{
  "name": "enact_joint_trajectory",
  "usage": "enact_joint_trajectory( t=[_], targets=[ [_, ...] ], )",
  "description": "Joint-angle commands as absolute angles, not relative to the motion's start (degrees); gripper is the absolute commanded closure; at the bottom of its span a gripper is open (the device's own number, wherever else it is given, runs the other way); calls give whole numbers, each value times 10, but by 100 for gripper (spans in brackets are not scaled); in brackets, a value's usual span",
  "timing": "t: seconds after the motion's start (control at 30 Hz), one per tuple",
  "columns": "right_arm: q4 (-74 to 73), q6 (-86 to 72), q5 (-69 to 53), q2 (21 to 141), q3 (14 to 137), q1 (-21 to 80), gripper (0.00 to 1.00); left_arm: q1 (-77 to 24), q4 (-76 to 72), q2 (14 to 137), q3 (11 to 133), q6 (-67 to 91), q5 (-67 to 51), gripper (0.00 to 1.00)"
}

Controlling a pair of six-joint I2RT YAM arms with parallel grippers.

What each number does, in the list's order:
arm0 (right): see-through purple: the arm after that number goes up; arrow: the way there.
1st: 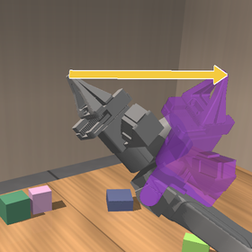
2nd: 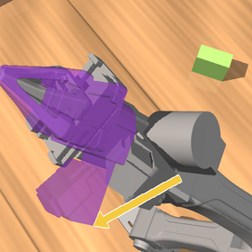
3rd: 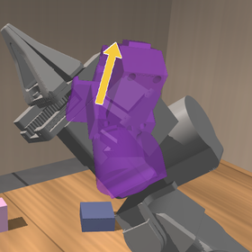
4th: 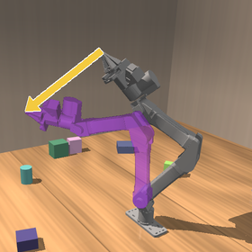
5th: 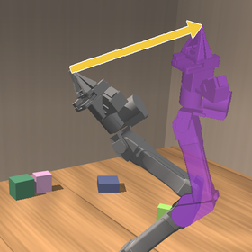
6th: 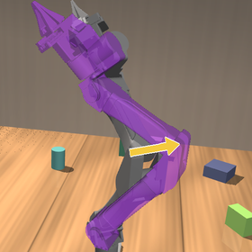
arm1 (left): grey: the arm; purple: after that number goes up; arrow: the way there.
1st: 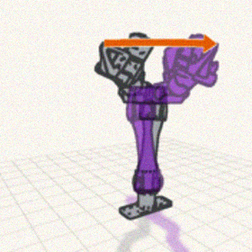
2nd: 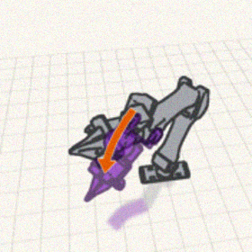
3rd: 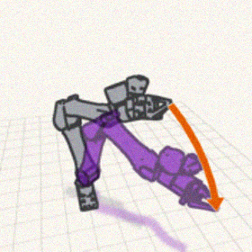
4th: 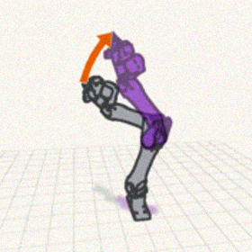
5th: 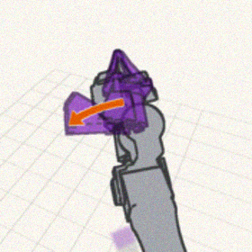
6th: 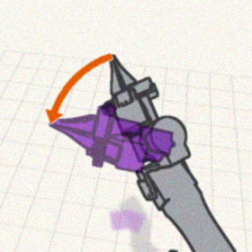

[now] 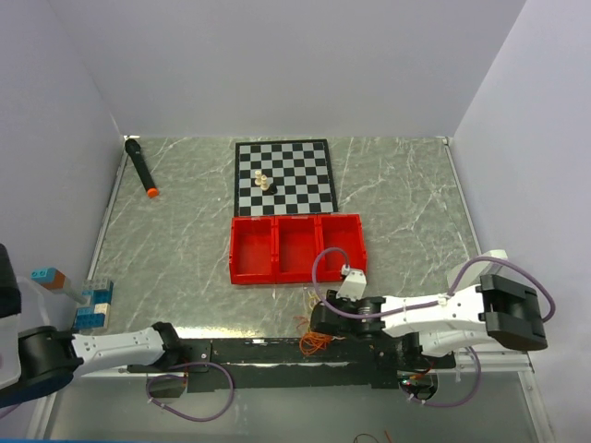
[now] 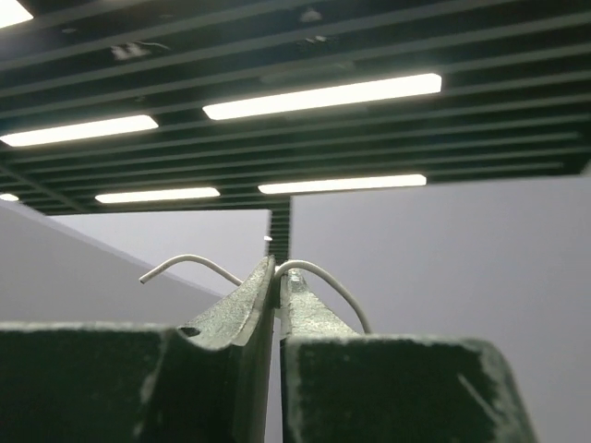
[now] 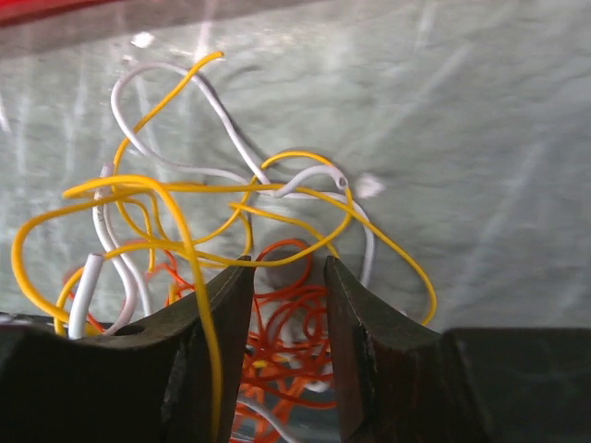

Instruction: Untangle the cables

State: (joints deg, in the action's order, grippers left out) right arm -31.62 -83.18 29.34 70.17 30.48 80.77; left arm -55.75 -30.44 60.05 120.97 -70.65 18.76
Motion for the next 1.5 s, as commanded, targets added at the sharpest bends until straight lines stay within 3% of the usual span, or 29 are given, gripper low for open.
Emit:
enact_joint_trajectory(
  t=[0.0,0.33,0.67,0.97,1.47],
  targets=[
    [-370,-796,291,665,276,815,55,-555,-237,561,1124,-643,167,87],
    [-276,-716,283,598,243,849,57,-555,-250,548,987,-627,171,88],
    [-252,-695,284,584,243,852,57,-555,-298,587,1025,-650,170,87],
    [-248,-708,294,566,234,852,57,-555,-308,591,969,-644,160,86],
    [-249,-723,302,529,214,853,57,-555,-333,656,989,-639,182,86]
  ],
)
